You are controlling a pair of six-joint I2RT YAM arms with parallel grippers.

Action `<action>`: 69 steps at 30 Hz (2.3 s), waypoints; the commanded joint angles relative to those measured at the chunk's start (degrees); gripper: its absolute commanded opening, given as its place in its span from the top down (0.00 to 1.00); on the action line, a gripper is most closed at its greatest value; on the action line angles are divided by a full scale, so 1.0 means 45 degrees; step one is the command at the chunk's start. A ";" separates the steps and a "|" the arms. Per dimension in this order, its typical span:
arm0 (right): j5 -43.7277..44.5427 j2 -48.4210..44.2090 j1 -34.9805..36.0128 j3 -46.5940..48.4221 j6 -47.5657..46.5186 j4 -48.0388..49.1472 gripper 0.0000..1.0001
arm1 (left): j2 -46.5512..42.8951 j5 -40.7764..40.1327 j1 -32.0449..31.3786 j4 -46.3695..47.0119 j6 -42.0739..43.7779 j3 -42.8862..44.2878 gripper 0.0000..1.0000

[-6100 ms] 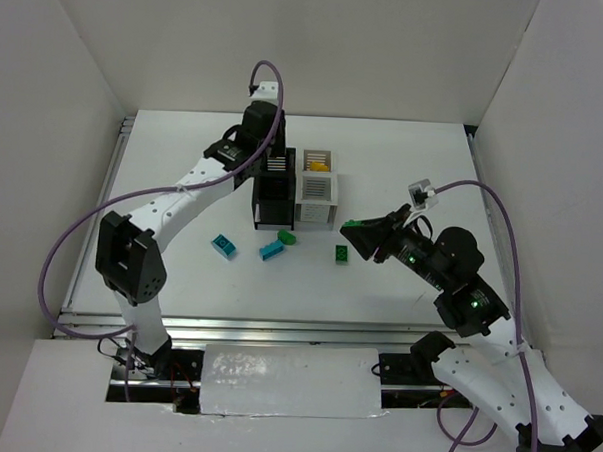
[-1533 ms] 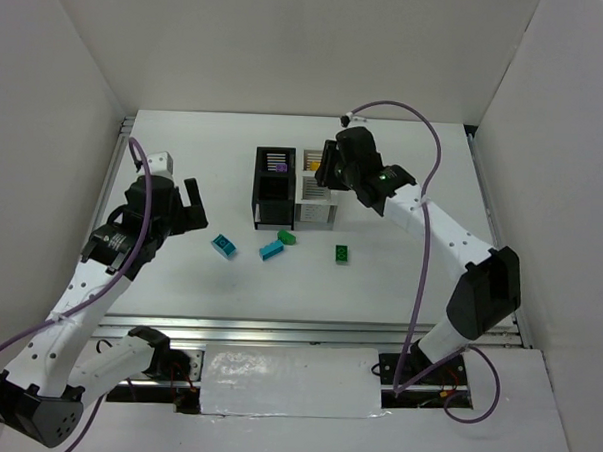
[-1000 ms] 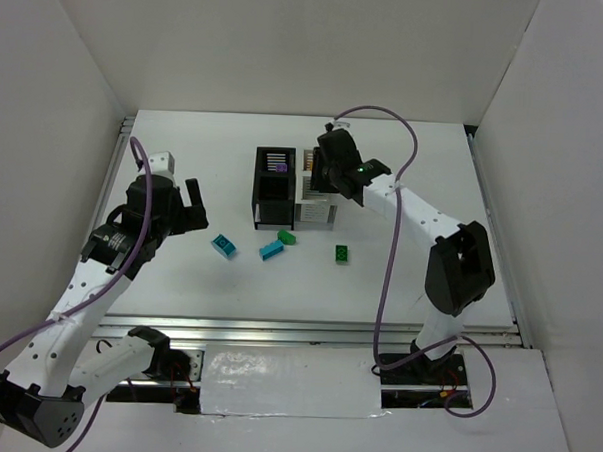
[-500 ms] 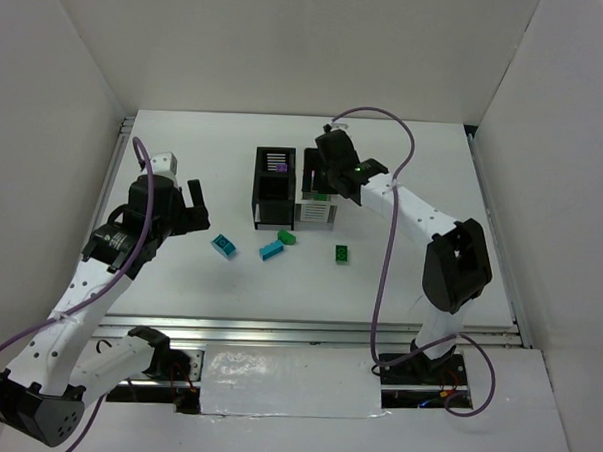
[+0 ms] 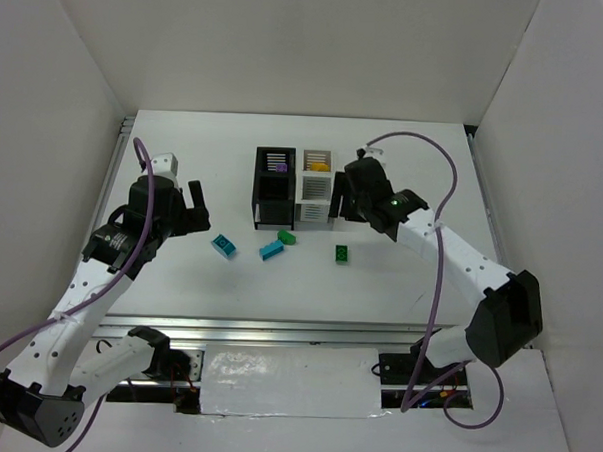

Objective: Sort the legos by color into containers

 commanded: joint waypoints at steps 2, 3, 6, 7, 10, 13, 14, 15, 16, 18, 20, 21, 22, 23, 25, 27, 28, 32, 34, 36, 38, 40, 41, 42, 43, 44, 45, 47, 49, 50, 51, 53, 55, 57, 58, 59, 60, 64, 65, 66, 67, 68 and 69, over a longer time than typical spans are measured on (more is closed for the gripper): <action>0.0333 -0.1017 0.0270 -0.1447 0.1050 -0.0629 0.28 | -0.0101 0.0140 0.0094 0.0491 0.0259 0.0046 0.00; 0.0391 -0.1078 0.0329 -0.1642 0.1129 -0.0649 0.28 | -0.0121 0.0100 0.0094 0.0472 0.0278 0.0046 0.00; 0.0586 -0.1001 0.0602 -0.2287 0.1403 -0.0513 0.26 | -0.0199 0.0022 0.0094 0.0452 0.0278 0.0046 0.00; 0.0703 -0.0884 0.0719 -0.2560 0.1500 -0.0377 0.26 | -0.0199 0.0022 0.0094 0.0452 0.0278 0.0027 0.00; 0.1133 -0.0220 0.0817 -0.2777 0.1695 -0.0123 0.27 | -0.0180 0.0061 0.0114 0.0472 0.0298 0.0027 0.00; 0.1192 0.0443 0.0856 -0.2953 0.1618 0.0405 0.29 | -0.0141 0.0081 0.0114 0.0472 0.0356 -0.0012 0.00; 0.1231 0.0658 0.0876 -0.2914 0.1618 0.0444 0.30 | -0.0141 0.0023 0.0114 0.0433 0.0357 0.0007 0.00; 0.1250 0.1047 0.0857 -0.2837 0.1541 0.0503 0.31 | -0.0121 0.0022 0.0114 0.0433 0.0357 0.0007 0.01; 0.1154 0.1263 0.0857 -0.2797 0.1482 0.0639 0.32 | -0.0140 0.0022 0.0114 0.0433 0.0357 0.0007 0.01; 0.0939 0.1828 0.0857 -0.2700 0.1345 0.0854 0.34 | -0.0160 0.0022 0.0114 0.0452 0.0376 -0.0012 0.00; 0.0821 0.2182 0.0876 -0.2641 0.1286 0.1088 0.34 | -0.0180 0.0003 0.0114 0.0433 0.0357 -0.0012 0.00; 0.0840 0.2532 0.0857 -0.2524 0.1305 0.1128 0.34 | -0.0199 -0.0017 0.0114 0.0452 0.0376 -0.0012 0.01; 0.0860 0.2709 0.0857 -0.2446 0.1305 0.1128 0.35 | -0.0219 -0.0017 0.0114 0.0433 0.0376 -0.0012 0.00; 0.0860 0.2885 0.0837 -0.2387 0.1325 0.1090 0.35 | -0.0219 -0.0017 0.0114 0.0433 0.0376 -0.0012 0.00; 0.0860 0.3372 0.0876 -0.2211 0.1344 0.1050 0.35 | -0.0219 0.0002 0.0114 0.0433 0.0396 -0.0012 0.01; 0.0744 0.3666 0.0818 -0.2152 0.1306 0.1128 0.36 | -0.0277 0.0002 0.0114 0.0452 0.0396 -0.0012 0.00; 0.0665 0.3900 0.0837 -0.2152 0.1305 0.1186 0.39 | -0.0297 0.0002 0.0114 0.0433 0.0415 -0.0032 0.00; 0.0294 0.4078 0.0837 -0.2405 0.1383 0.1557 0.64 | -0.0316 0.0002 0.0114 0.0472 0.0435 -0.0032 0.01; 0.0332 0.3845 0.0934 -0.2484 0.1403 0.1578 0.78 | -0.0316 0.0041 0.0114 0.0491 0.0454 -0.0051 0.00; 0.0507 0.3339 0.1071 -0.2446 0.1461 0.1326 1.00 | -0.0297 0.0080 0.0114 0.0491 0.0474 -0.0051 0.00; 0.0703 0.2889 0.1382 -0.2232 0.1558 0.1032 1.00 | -0.0258 0.0100 0.0114 0.0472 0.0474 -0.0032 0.00; 0.0704 0.2011 0.1559 -0.2075 0.1598 0.0699 1.00 | -0.0277 0.0081 0.0114 0.0491 0.0474 -0.0013 0.00; 0.0491 0.1640 0.1618 -0.1977 0.1579 0.0718 1.00 | -0.0297 0.0061 0.0114 0.0472 0.0454 -0.0032 0.00; -0.0362 0.0979 0.1618 -0.1938 0.1269 0.0989 1.00 | -0.0316 0.0042 0.0114 0.0491 0.0454 -0.0032 0.00; -0.0370 0.0721 0.1618 -0.1899 0.1015 0.1204 1.00 | -0.0316 0.0022 0.0114 0.0491 0.0454 -0.0032 0.00; -0.1183 0.0467 0.1618 -0.1666 0.0819 0.1361 1.00 | -0.0316 0.0003 0.0114 0.0491 0.0454 -0.0051 0.01; -0.1481 0.0213 0.1618 -0.1529 0.0411 0.1633 1.00 | -0.0316 0.0022 0.0114 0.0491 0.0454 -0.0051 0.00; -0.1369 0.0249 0.1638 -0.0769 0.0077 0.1714 0.99 | -0.0316 0.0041 0.0114 0.0491 0.0454 -0.0051 0.00; -0.0862 0.0872 0.1599 0.0031 -0.0178 0.1286 0.99 | -0.0297 0.0042 0.0114 0.0491 0.0454 -0.0051 0.01; -0.0375 0.1494 0.1560 0.0886 -0.0392 0.1033 0.99 | -0.0336 0.0041 0.0114 0.0491 0.0454 -0.0051 0.00; -0.0177 0.1848 0.1540 0.1339 -0.0529 0.0876 0.99 | -0.0336 0.0041 0.0114 0.0491 0.0454 -0.0051 0.00; 0.0271 0.2802 0.1501 0.2586 -0.0841 0.0603 0.99 | -0.0375 0.0061 0.0114 0.0511 0.0454 -0.0071 0.01; 0.0507 0.3430 0.1307 0.3738 -0.1018 0.0465 0.98 | -0.0395 0.0080 0.0114 0.0511 0.0474 -0.0071 0.00; 0.0761 0.4271 0.1131 0.4505 -0.1058 0.0037 0.98 | -0.0414 0.0119 0.0114 0.0530 0.0493 -0.0071 0.00; 0.0782 0.4467 0.0956 0.4972 -0.1097 0.0015 0.97 | -0.0414 0.0139 0.0114 0.0550 0.0474 -0.0071 0.00; 0.0743 0.4797 0.0838 0.5170 -0.1116 -0.0004 0.96 | -0.0433 0.0158 0.0114 0.0531 0.0493 -0.0090 0.01; 0.0627 0.4936 0.0760 0.5346 -0.1155 -0.0082 0.94 | -0.0453 0.0197 0.0114 0.0569 0.0493 -0.0110 0.00; 0.0626 0.5366 0.0700 0.5855 -0.1175 -0.0395 0.85 | -0.0453 0.0237 0.0114 0.0570 0.0513 -0.0110 0.00; 0.0664 0.5348 0.0681 0.5798 -0.1136 -0.0356 0.83 | -0.0453 0.0256 0.0114 0.0569 0.0513 -0.0110 0.01; 0.0723 0.5328 0.0661 0.5662 -0.1117 -0.0375 0.75 | -0.0434 0.0276 0.0114 0.0569 0.0513 -0.0091 0.00; 0.0723 0.5270 0.0661 0.5583 -0.1078 -0.0356 0.67 | -0.0414 0.0315 0.0114 0.0589 0.0532 -0.0110 0.00; 0.0723 0.5211 0.0681 0.5486 -0.1077 -0.0279 0.61 | -0.0433 0.0334 0.0114 0.0608 0.0532 -0.0110 0.00; 0.0704 0.5153 0.0700 0.5407 -0.1077 -0.0239 0.57 | -0.0414 0.0354 0.0133 0.0609 0.0532 -0.0110 0.01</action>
